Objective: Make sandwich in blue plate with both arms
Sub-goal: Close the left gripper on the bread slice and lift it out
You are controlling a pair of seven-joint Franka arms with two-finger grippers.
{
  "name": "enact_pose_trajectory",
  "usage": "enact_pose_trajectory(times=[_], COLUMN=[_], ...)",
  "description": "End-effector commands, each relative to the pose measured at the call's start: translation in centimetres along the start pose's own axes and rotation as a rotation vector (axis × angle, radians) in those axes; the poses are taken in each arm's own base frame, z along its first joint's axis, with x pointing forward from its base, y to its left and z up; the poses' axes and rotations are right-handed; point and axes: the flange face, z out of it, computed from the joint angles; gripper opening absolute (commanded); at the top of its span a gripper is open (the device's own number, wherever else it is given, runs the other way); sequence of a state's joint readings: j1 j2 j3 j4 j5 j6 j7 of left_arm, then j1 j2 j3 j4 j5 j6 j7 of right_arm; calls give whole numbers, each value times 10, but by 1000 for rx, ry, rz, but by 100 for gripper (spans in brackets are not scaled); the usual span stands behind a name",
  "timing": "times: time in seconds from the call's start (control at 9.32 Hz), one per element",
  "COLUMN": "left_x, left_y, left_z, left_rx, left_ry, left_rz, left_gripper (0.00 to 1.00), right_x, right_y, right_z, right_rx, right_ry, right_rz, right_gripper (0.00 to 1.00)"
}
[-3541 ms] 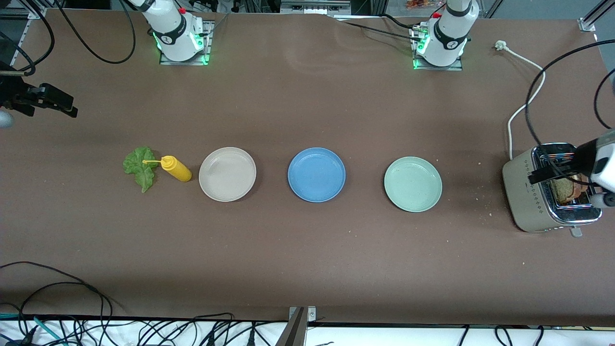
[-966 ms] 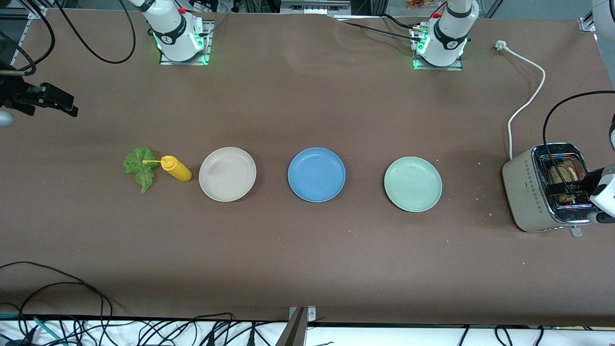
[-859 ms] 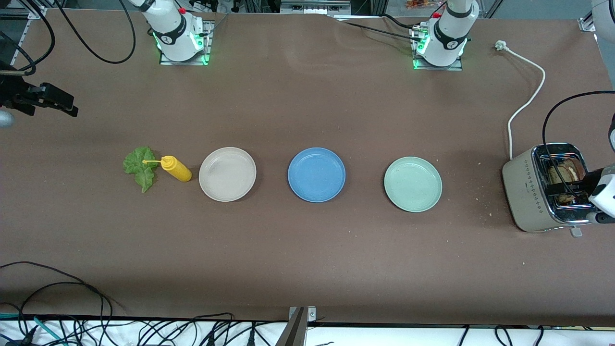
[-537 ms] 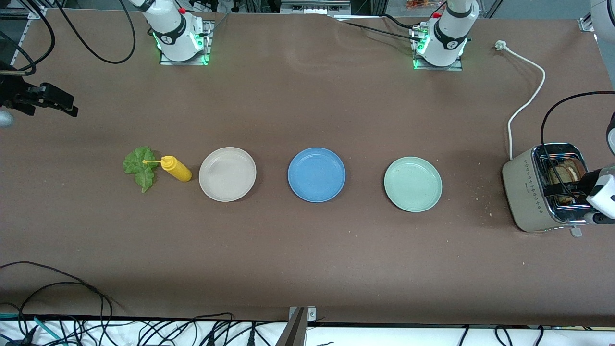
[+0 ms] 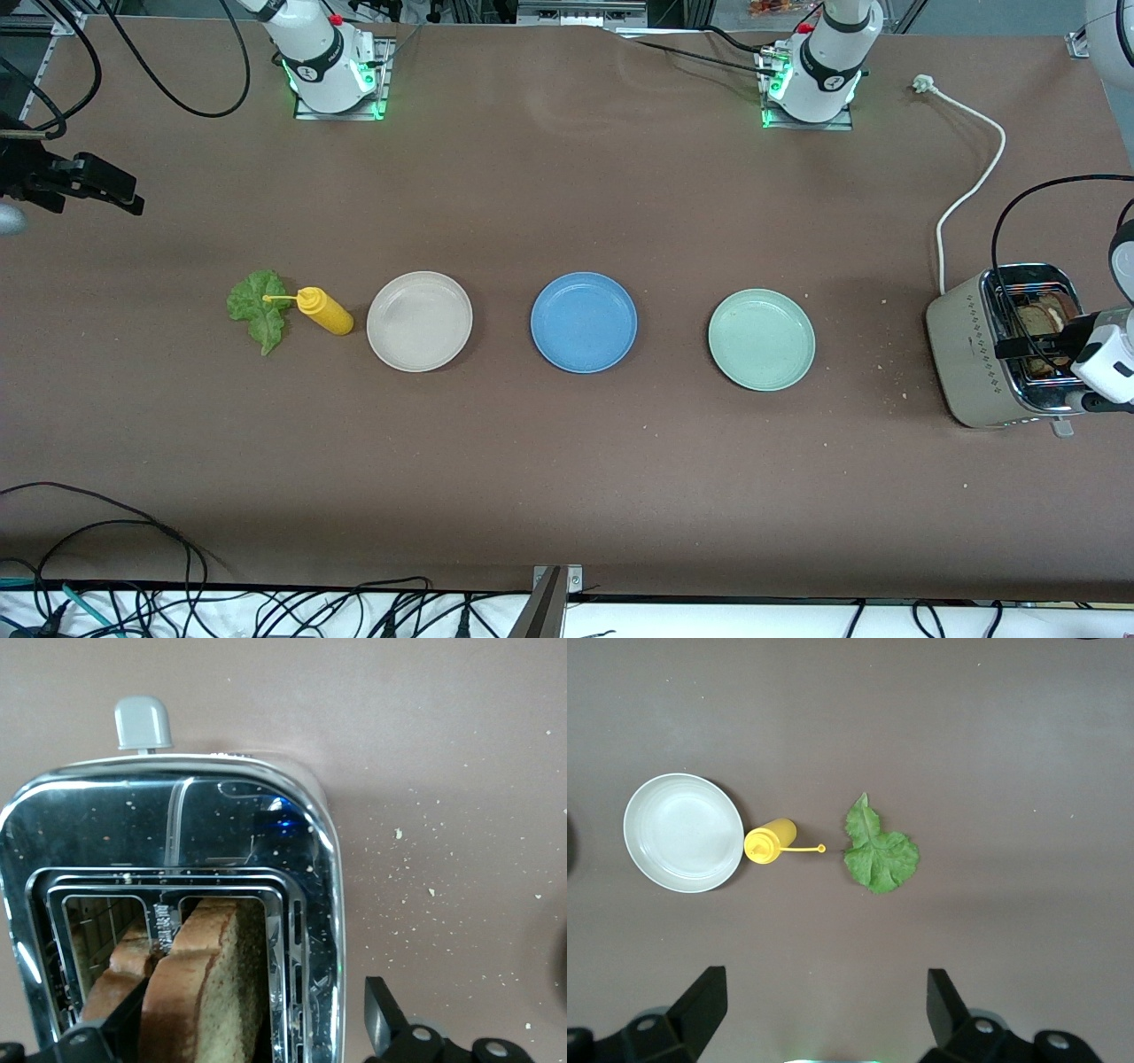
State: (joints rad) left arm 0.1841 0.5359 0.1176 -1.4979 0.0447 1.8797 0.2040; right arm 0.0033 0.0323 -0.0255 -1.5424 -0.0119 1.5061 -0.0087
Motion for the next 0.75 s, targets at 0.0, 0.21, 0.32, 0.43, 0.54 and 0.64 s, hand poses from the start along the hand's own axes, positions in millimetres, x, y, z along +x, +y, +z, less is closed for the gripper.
enact_pose_trajectory(times=[0.0,0.21,0.32,0.43,0.54,0.64], left_x=[-6,-5,-5,-5,-5,-5], left_y=[-8,-7,-8,-9,-9,-9], left_z=[2,3,2,1,-1,-1], left_rx=[14,14,14,15,16,16], left_ry=[-33,-36,-33,-32,-29,-29], left_rz=[14,12,11,9,9,9], left_gripper=[73,26,21,6,13,15], right_x=[-4,-4,-4,-4,-4,-4], right_y=[-1,-1,-1,-1,-1,-1], right_z=[-6,-6,-6,-6,-6,-6], right_rx=[11,11,11,11,11,11], right_ry=[-3,-3,-2,-2,-2,-2], right_rz=[9,9,9,9,9,9], right_gripper=[100,100,100,100,100,100])
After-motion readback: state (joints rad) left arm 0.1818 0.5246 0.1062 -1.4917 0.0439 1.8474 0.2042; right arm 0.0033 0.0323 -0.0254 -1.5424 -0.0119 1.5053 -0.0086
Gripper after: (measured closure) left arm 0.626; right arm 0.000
